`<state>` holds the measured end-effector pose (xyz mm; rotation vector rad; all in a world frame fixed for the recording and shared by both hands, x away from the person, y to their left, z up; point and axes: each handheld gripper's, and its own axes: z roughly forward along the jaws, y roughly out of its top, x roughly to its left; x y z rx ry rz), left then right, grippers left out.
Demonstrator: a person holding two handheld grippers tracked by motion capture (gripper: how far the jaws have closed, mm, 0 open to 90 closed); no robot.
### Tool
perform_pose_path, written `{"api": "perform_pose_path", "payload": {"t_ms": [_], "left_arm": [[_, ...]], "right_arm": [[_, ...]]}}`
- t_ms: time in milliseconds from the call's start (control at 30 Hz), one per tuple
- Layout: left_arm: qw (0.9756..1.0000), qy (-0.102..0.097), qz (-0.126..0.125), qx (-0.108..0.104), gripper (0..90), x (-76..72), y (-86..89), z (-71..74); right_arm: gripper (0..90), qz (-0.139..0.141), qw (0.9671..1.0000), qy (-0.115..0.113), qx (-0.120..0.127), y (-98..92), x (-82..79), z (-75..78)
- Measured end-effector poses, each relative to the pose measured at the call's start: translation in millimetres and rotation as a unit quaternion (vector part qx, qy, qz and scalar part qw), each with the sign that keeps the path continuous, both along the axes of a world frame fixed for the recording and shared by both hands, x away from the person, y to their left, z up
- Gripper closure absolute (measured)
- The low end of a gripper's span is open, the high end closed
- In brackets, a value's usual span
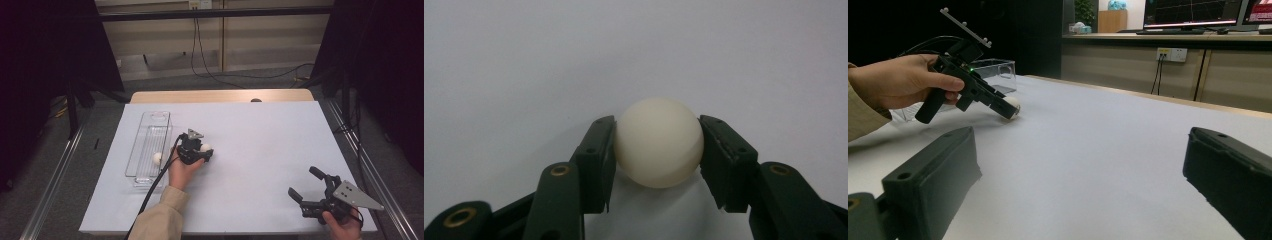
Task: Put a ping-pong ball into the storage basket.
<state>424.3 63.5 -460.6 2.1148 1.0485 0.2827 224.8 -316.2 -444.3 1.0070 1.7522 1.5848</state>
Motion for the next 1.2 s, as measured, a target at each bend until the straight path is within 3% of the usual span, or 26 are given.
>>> {"api": "perform_pose_path", "payload": {"t_ms": [433, 733, 1067, 1200], "left_arm": [[1.0000, 0.005, 0.001, 0.000, 51.0, -0.1, 1.2, 1.2], [0.9997, 0.013, 0.013, -0.018, 51.0, -2.1, 4.0, 8.9], [0.9994, 0.021, 0.014, -0.023, 51.0, -3.6, 8.5, 16.0], [0.9994, 0.015, 0.014, -0.029, 51.0, -4.6, 9.9, 20.2]], "right_arm": [[0.7, 0.000, 1.0000, 0.000, 0.000, 0.1, 0.0, -0.2], [0.6, 0.000, 1.0000, 0.001, 0.000, -0.3, -0.2, -0.1], [0.7, 0.000, 1.0000, 0.000, 0.000, 0.0, -0.2, 0.2], [0.7, 0.000, 1.0000, 0.000, 0.000, -0.1, -0.1, 0.1]]}}
